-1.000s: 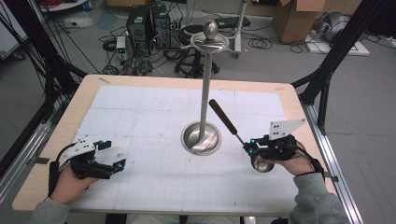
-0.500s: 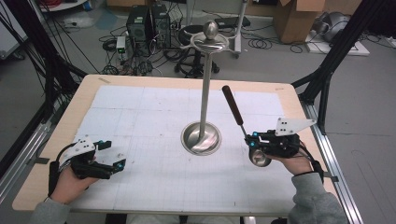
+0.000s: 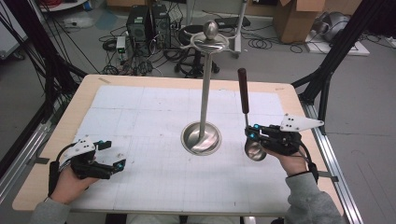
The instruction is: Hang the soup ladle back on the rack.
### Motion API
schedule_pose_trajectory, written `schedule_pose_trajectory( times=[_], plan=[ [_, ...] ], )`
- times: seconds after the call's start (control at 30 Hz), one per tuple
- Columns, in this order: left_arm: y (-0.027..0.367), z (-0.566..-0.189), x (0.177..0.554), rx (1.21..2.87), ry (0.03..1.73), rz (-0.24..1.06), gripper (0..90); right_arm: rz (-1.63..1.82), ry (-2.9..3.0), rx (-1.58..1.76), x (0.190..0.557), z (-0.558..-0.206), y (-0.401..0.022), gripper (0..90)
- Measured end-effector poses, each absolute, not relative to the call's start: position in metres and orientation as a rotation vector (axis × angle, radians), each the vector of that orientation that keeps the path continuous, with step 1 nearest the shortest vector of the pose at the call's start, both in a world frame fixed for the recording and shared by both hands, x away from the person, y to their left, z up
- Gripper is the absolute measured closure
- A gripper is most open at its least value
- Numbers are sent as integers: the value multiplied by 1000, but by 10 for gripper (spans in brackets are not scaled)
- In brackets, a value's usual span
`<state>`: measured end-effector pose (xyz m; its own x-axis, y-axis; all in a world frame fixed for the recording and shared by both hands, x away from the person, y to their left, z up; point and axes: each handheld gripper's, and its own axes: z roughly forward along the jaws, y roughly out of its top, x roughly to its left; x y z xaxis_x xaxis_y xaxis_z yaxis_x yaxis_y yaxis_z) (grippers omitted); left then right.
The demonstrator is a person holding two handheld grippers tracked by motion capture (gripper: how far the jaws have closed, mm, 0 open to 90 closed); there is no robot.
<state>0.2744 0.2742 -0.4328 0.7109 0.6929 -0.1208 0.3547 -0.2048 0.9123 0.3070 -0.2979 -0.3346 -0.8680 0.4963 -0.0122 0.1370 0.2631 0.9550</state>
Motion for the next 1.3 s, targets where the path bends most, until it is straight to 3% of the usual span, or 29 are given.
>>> schedule_pose_trajectory(
  times=[1.3],
  plan=[
    [273, -434, 275, 1822, 822, 386, 22, 1733, 2077, 637, 319, -304, -264, 845]
  ],
)
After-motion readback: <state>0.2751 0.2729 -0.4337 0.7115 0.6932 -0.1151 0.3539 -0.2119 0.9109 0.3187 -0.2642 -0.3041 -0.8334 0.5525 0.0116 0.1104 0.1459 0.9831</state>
